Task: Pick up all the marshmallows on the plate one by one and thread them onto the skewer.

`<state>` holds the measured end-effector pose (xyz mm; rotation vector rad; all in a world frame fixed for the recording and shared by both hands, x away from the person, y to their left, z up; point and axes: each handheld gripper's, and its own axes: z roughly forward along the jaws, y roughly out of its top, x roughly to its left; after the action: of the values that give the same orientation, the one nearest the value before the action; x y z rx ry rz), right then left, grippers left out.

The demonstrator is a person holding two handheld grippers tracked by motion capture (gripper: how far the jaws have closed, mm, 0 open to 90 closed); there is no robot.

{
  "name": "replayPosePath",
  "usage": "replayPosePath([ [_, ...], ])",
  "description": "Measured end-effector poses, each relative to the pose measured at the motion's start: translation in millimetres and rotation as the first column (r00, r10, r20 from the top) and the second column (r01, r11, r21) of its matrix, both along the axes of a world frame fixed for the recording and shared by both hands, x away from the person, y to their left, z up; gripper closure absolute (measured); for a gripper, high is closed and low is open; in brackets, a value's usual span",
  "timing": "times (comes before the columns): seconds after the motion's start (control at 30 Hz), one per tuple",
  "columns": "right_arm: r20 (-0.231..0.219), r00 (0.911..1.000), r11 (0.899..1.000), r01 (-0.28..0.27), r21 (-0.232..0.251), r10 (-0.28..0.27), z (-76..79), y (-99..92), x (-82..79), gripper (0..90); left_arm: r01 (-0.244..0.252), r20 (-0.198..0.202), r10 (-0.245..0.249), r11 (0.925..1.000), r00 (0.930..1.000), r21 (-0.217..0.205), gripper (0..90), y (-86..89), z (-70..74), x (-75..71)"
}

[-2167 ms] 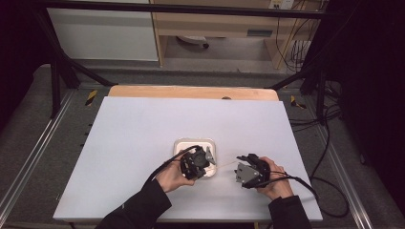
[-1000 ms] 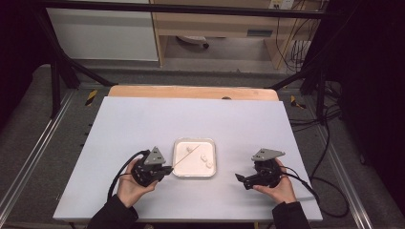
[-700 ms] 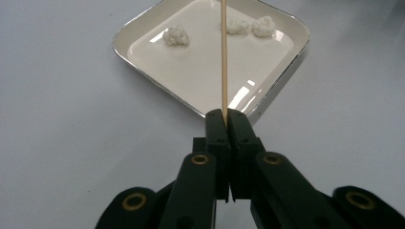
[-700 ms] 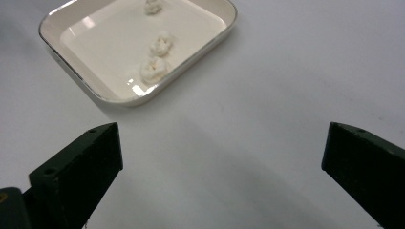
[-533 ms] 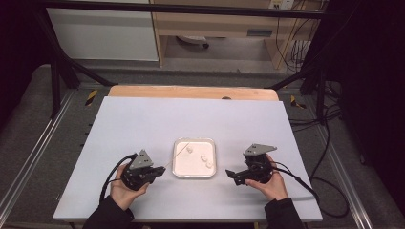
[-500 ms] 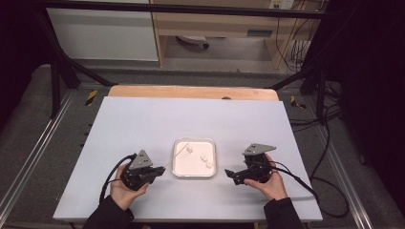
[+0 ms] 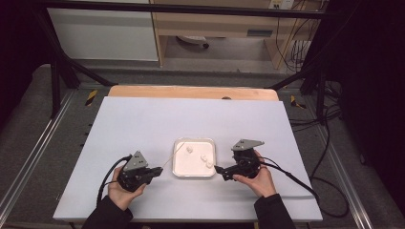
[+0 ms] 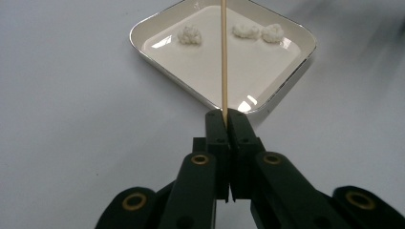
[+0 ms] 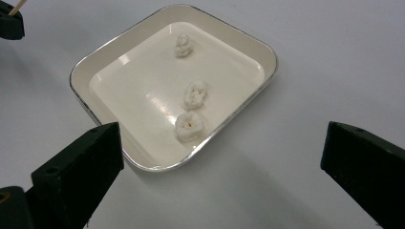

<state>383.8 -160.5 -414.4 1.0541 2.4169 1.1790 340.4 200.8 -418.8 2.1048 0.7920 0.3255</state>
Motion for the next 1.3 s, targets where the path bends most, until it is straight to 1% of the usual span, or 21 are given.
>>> replayPosePath([
  [0.1,0.003,0.9998,1.000,-0.018,-0.012,0.018,-1.0,8.6,3.2,3.4,-0.004,0.002,0.004,1.0000,1.0000,-0.004,88.9,0.6,-0.4,-0.1],
  [0.13,-0.004,0.9998,1.000,-0.021,-0.015,0.021,-1.0,11.4,4.0,4.0,-0.005,0.003,0.005,1.0000,1.0000,-0.006,88.9,0.9,-0.4,0.1],
  [0.23,0.002,0.9989,0.999,-0.046,-0.011,0.046,-2.8,19.0,6.9,6.7,-0.008,-0.004,0.008,0.9999,1.0000,-0.009,88.9,1.6,-1.1,1.0],
  [0.27,-0.003,0.9987,0.999,-0.050,-0.013,0.050,-4.0,22.5,8.8,7.1,-0.007,-0.005,0.007,0.9999,1.0000,-0.008,88.9,1.7,-1.3,1.0],
  [0.3,-0.008,0.9983,0.998,-0.058,-0.018,0.058,-6.4,26.8,12.1,9.4,-0.008,-0.002,0.008,1.0000,1.0000,-0.005,88.9,1.6,-1.3,0.8],
  [0.33,-0.008,0.9983,0.998,-0.058,-0.018,0.058,-6.4,26.8,12.1,9.4,-0.008,-0.002,0.008,0.9999,1.0000,-0.007,88.9,1.6,-1.2,0.8],
  [0.4,-0.018,0.9971,0.997,-0.074,-0.016,0.074,-8.3,29.7,14.7,12.3,-0.008,-0.002,0.008,0.9999,1.0000,-0.010,88.9,1.6,-1.1,1.0],
  [0.47,-0.035,0.9958,0.996,-0.085,-0.007,0.084,-10.3,33.2,17.0,17.1,-0.006,-0.004,0.006,0.9999,1.0000,-0.008,88.9,1.5,-1.6,1.3],
  [0.5,-0.045,0.9940,0.995,-0.101,-0.017,0.100,-11.3,36.5,19.1,21.4,-0.007,-0.004,0.007,0.9999,1.0000,-0.008,88.9,1.5,-1.8,1.4],
  [0.53,-0.045,0.9940,0.995,-0.101,-0.017,0.100,-11.3,36.5,19.1,21.4,-0.006,-0.005,0.006,0.9999,1.0000,-0.010,88.9,1.5,-1.9,1.5],
  [0.63,-0.068,0.9913,0.993,-0.115,-0.036,0.112,-12.7,40.0,21.8,26.7,-0.003,-0.002,0.003,0.9999,1.0000,-0.012,88.9,1.5,-1.5,1.1],
  [0.73,-0.089,0.9891,0.991,-0.122,-0.051,0.117,-15.2,41.1,24.5,35.5,-0.004,0.000,0.004,0.9999,1.0000,-0.012,88.9,1.3,-1.6,0.7],
  [0.77,-0.094,0.9885,0.990,-0.125,-0.064,0.118,-16.0,41.0,25.4,38.0,-0.005,0.001,0.005,0.9999,1.0000,-0.012,88.9,1.2,-1.6,0.7],
  [0.8,-0.089,0.9884,0.989,-0.129,-0.068,0.123,-16.4,40.9,25.7,41.0,-0.004,0.002,0.004,0.9999,1.0000,-0.012,88.9,1.3,-1.6,0.9],
  [0.87,-0.095,0.9866,0.987,-0.140,-0.073,0.132,-16.8,41.7,26.4,46.1,-0.004,0.001,0.004,0.9999,1.0000,-0.012,88.9,1.3,-1.7,1.2],
  [0.93,-0.091,0.9855,0.983,-0.152,-0.102,0.143,-17.2,44.4,26.2,50.1,-0.005,-0.002,0.005,0.9999,1.0000,-0.012,88.9,0.9,-2.1,1.2],
  [1.0,-0.089,0.9845,0.977,-0.162,-0.139,0.151,-17.8,48.8,25.9,51.9,-0.004,-0.001,0.004,0.9999,1.0000,-0.009,88.9,0.6,-2.2,1.0],
  [1.07,-0.080,0.9834,0.967,-0.175,-0.183,0.163,-19.0,53.6,25.7,53.0,-0.003,-0.001,0.003,1.0000,1.0000,-0.008,88.9,0.3,-2.2,0.9],
  [1.1,-0.077,0.9837,0.966,-0.175,-0.193,0.163,-19.4,54.9,25.7,53.9,-0.002,0.000,0.002,1.0000,1.0000,-0.006,88.9,0.3,-2.2,0.8],
  [1.2,-0.081,0.9841,0.966,-0.171,-0.192,0.158,-21.4,55.7,26.6,56.2,-0.004,0.000,0.004,1.0000,1.0000,-0.007,88.9,0.5,-2.1,0.7],
  [1.3,-0.083,0.9831,0.964,-0.177,-0.196,0.163,-22.6,56.3,26.7,57.8,-0.005,0.000,0.005,1.0000,1.0000,-0.006,88.9,0.6,-2.1,0.8],
])
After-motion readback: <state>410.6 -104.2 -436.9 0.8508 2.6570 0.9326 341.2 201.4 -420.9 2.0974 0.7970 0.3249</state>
